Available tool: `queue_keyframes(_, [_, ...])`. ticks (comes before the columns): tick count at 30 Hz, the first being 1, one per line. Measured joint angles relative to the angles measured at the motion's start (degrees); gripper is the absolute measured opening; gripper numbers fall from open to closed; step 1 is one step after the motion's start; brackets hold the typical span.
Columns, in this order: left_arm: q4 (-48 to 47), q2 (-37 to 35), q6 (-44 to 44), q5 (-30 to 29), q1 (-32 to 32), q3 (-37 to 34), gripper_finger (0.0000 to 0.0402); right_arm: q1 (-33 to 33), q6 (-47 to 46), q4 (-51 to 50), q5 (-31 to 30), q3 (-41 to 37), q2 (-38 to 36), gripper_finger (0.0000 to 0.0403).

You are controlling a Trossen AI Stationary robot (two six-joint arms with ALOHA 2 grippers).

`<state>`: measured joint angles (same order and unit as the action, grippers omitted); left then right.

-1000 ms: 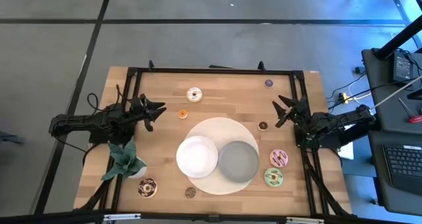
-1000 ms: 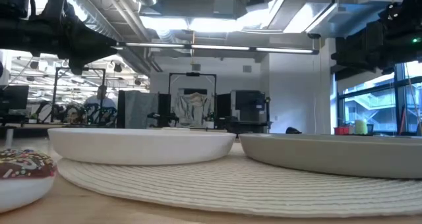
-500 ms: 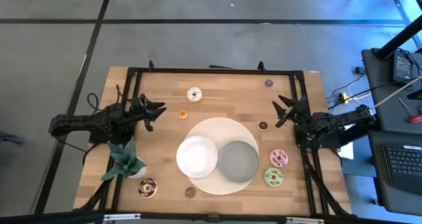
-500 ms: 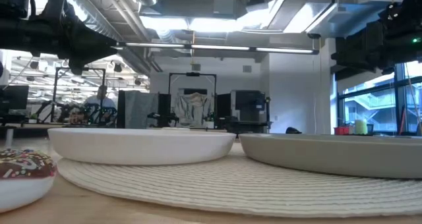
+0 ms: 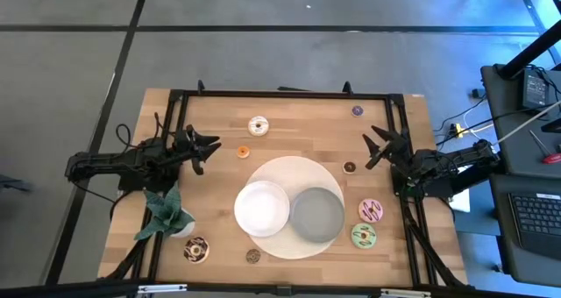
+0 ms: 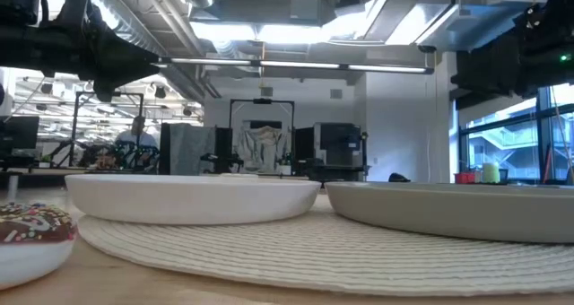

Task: Pick & Place donuts
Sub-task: Put the large purple donut on the gray plate

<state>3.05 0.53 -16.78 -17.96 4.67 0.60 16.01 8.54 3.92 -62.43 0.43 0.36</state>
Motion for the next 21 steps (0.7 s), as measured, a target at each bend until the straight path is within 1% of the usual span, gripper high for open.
queue_keyframes(2, [-0.02, -0.01, 0.00, 0.00, -0.02, 0.00, 0.0127, 0.00, 3.51, -0.02, 0.34, 0.00, 0.00, 0.0207])
queue_keyframes(4, [0.00, -0.01, 0.00, 0.00, 0.00, 0.00, 0.0127, 0.00, 4.91, -0.03, 0.41, 0.00, 0.00, 0.0207])
queue_keyframes(10, [-0.02, 0.00, 0.00, 0.00, 0.00, 0.00, 0.0127, 0.00, 4.82, -0.01, 0.68, 0.00, 0.00, 0.0207])
queue_keyframes(13, [-0.02, -0.01, 0.00, 0.00, -0.02, 0.02, 0.0127, 0.00, -3.57, 0.08, 4.35, 0.00, 0.00, 0.0207])
queue_keyframes(16, [-0.02, 0.01, 0.00, 0.00, -0.01, 0.01, 0.0127, 0.00, -18.51, 0.42, 11.56, 0.00, 0.00, 0.0207])
queue_keyframes(17, [-0.02, 0.00, 0.00, 0.00, 0.00, 0.02, 0.0127, -0.06, -22.20, 0.58, 13.72, 0.00, 0.00, 0.0207])
queue_keyframes(21, [0.00, -0.01, 0.00, 0.00, 0.00, 0.02, 0.0127, -1.00, -27.27, 1.91, 14.03, 0.00, 0.02, 0.0207])
